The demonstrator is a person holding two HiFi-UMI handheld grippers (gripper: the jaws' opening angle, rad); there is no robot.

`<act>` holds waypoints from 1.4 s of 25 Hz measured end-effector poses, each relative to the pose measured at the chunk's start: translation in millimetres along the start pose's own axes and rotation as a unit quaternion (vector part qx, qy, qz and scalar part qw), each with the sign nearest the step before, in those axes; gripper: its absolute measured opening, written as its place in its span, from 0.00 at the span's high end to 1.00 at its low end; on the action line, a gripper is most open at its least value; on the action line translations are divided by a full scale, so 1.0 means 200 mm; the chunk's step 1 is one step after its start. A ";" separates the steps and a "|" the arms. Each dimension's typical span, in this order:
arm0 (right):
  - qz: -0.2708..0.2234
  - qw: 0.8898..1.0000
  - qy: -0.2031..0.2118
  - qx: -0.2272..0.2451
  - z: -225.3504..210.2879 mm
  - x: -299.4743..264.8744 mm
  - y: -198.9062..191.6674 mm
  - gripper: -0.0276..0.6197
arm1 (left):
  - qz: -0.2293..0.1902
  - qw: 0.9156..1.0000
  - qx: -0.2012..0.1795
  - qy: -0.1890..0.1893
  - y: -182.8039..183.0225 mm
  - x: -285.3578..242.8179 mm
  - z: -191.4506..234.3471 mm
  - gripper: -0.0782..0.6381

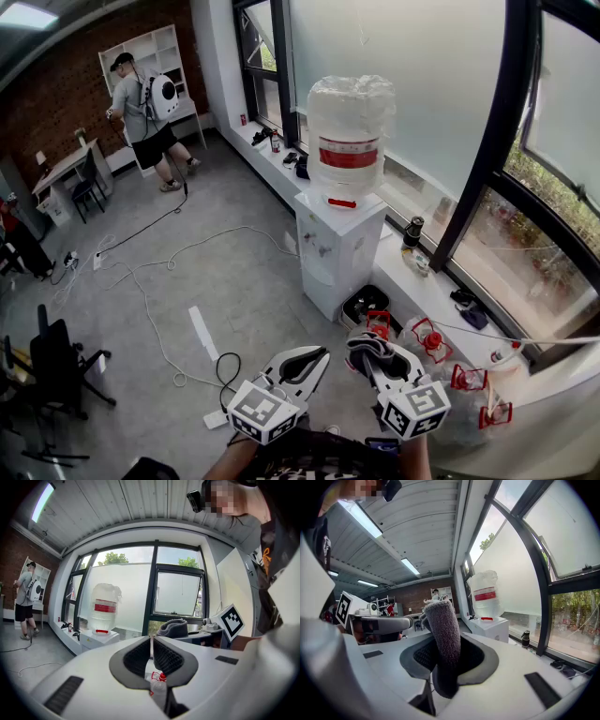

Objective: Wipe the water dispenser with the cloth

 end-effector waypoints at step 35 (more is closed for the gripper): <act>0.027 0.996 -0.069 -0.044 -0.65 -0.58 0.05 0.79 | 0.039 0.998 0.010 -0.051 -0.06 -0.69 0.58 0.85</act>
Point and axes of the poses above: the fingertips, and each gripper's own axes: x backward along the fingers, z to its left, y out of its top, the point moved 5 cm from there along x, backward along the fingers, and after that the axes turned 2 degrees about -x, right-handed, at the moved point
